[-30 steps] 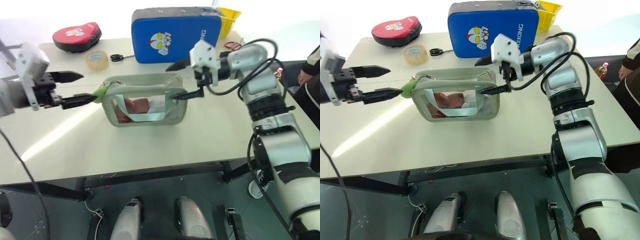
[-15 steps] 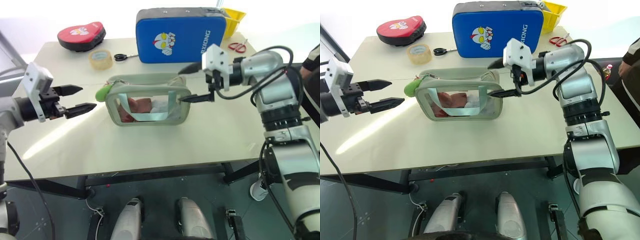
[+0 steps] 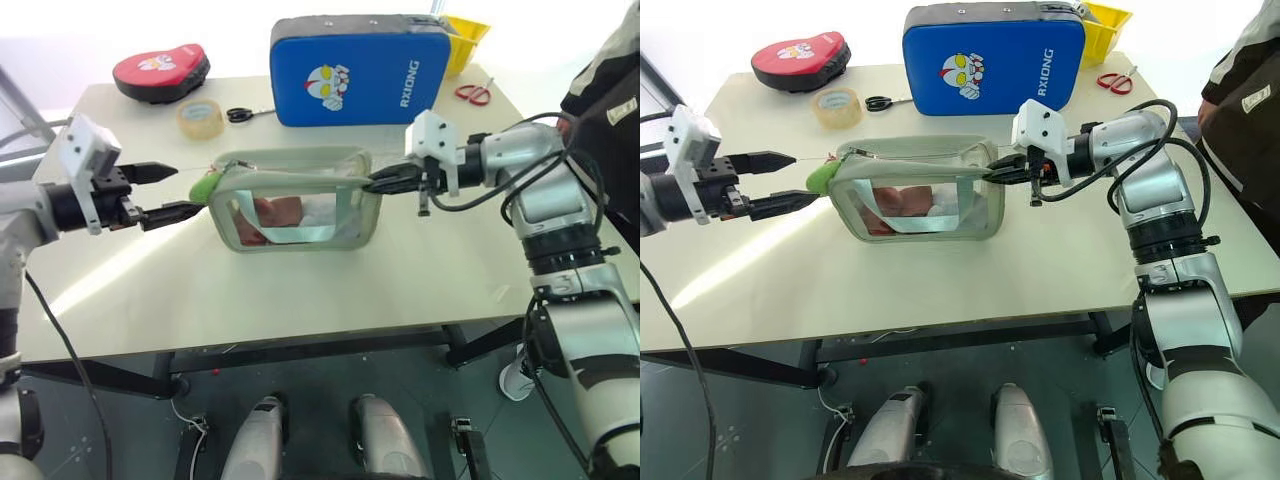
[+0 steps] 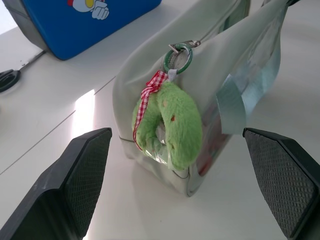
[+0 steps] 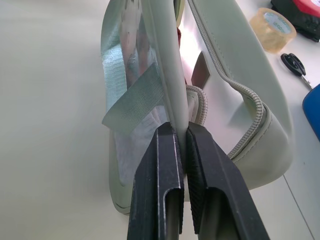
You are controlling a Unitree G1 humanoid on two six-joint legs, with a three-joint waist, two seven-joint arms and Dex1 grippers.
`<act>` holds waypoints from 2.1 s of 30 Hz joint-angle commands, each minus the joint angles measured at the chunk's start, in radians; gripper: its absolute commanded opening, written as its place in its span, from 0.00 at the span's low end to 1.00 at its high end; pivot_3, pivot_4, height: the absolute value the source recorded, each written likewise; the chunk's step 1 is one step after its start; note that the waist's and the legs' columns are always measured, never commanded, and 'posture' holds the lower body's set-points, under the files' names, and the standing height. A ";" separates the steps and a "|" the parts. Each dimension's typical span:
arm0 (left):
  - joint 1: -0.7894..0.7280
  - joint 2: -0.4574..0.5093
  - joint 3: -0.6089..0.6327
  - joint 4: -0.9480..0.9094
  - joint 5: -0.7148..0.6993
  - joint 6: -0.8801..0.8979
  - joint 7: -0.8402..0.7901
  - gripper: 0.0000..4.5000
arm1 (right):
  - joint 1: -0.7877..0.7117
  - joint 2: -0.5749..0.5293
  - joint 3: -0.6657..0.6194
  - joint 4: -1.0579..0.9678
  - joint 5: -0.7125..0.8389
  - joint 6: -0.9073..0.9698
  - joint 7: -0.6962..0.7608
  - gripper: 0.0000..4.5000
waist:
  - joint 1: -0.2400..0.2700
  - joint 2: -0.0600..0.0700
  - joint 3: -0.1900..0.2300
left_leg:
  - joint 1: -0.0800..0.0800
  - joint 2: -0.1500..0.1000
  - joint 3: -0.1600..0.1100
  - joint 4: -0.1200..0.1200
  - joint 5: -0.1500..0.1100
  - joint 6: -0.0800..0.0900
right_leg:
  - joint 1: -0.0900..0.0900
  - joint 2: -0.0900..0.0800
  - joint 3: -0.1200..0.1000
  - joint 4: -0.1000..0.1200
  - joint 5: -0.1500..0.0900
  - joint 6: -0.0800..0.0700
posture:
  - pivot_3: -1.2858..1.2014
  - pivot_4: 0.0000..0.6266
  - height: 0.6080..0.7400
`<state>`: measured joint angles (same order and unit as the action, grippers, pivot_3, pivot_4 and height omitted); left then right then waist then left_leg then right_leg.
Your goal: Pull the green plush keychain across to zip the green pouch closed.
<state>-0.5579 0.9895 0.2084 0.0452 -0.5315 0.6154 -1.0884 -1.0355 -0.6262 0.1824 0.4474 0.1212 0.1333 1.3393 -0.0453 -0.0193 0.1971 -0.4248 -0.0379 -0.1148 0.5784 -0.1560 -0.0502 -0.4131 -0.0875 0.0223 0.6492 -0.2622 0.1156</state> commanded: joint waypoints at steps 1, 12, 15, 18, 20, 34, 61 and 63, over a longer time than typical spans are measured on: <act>-0.023 0.011 -0.005 0.005 0.021 -0.037 -0.015 1.00 | -0.013 -0.001 -0.020 0.005 -0.002 -0.019 -0.017 0.01 | -0.001 0.000 0.000 | 0.000 0.000 0.000 0.000 0.000 0.000 | 0.000 0.000 0.000 0.000 0.000 0.000 | 0.52 0.24 1.00; -0.044 -0.080 -0.089 0.049 0.105 -0.120 0.005 1.00 | -0.029 0.002 -0.016 0.010 -0.002 -0.024 -0.025 0.01 | 0.001 0.000 0.000 | 0.000 0.000 0.000 0.000 0.000 0.000 | 0.000 0.000 0.000 0.000 0.000 0.000 | 0.52 0.24 1.00; -0.066 -0.084 -0.103 0.083 0.136 -0.146 0.004 0.82 | -0.030 0.003 -0.016 0.005 -0.002 -0.021 -0.025 0.00 | -0.001 0.000 0.000 | 0.000 0.000 0.000 0.000 0.000 0.000 | 0.000 0.000 0.000 0.000 0.000 0.000 | 0.52 0.24 1.00; -0.073 -0.088 -0.110 0.108 0.154 -0.172 0.000 0.50 | -0.029 0.004 -0.018 -0.005 0.000 -0.015 -0.027 0.00 | -0.002 0.000 0.000 | 0.000 0.000 0.000 0.000 0.000 0.000 | 0.000 0.000 0.000 0.000 0.000 0.000 | 0.52 0.24 1.00; -0.085 -0.097 -0.107 0.115 0.156 -0.178 0.005 0.26 | -0.025 0.002 -0.019 -0.014 0.001 -0.011 -0.027 0.00 | -0.001 0.000 0.000 | 0.000 0.000 0.000 0.000 0.000 0.000 | 0.000 0.000 0.000 0.000 0.000 0.000 | 0.52 0.24 1.00; -0.247 -0.086 -0.150 0.056 0.177 -0.173 -0.060 0.02 | -0.026 0.002 -0.015 -0.003 -0.009 -0.033 -0.038 0.00 | -0.002 0.000 0.000 | -0.001 0.000 0.000 0.001 0.000 0.000 | 0.000 0.000 0.000 0.000 0.000 0.000 | 0.52 0.24 1.00; -0.104 -0.028 -0.119 0.069 0.209 -0.175 -0.078 0.69 | -0.032 0.015 -0.011 -0.001 -0.018 -0.051 -0.027 0.00 | 0.000 0.000 0.000 | 0.000 0.000 0.000 0.001 0.000 0.000 | 0.000 0.000 0.000 0.000 0.000 0.000 | 0.52 0.24 1.00; -0.111 -0.030 -0.117 0.076 0.212 -0.182 -0.071 0.64 | -0.029 0.014 -0.012 -0.004 -0.018 -0.050 -0.027 0.00 | -0.001 0.000 0.000 | 0.000 0.000 0.000 0.001 0.000 0.000 | 0.000 0.000 0.000 0.000 0.000 0.000 | 0.52 0.24 1.00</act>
<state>-0.6388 0.9483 0.0554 0.1211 -0.3160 0.4484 -1.1699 -1.0369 -0.6091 0.1844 0.4586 0.0997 0.0976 1.3116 -0.0463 -0.0196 0.1970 -0.4252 -0.0379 -0.1149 0.5792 -0.1560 -0.0502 -0.4131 -0.0872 0.0222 0.6496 -0.2621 0.1158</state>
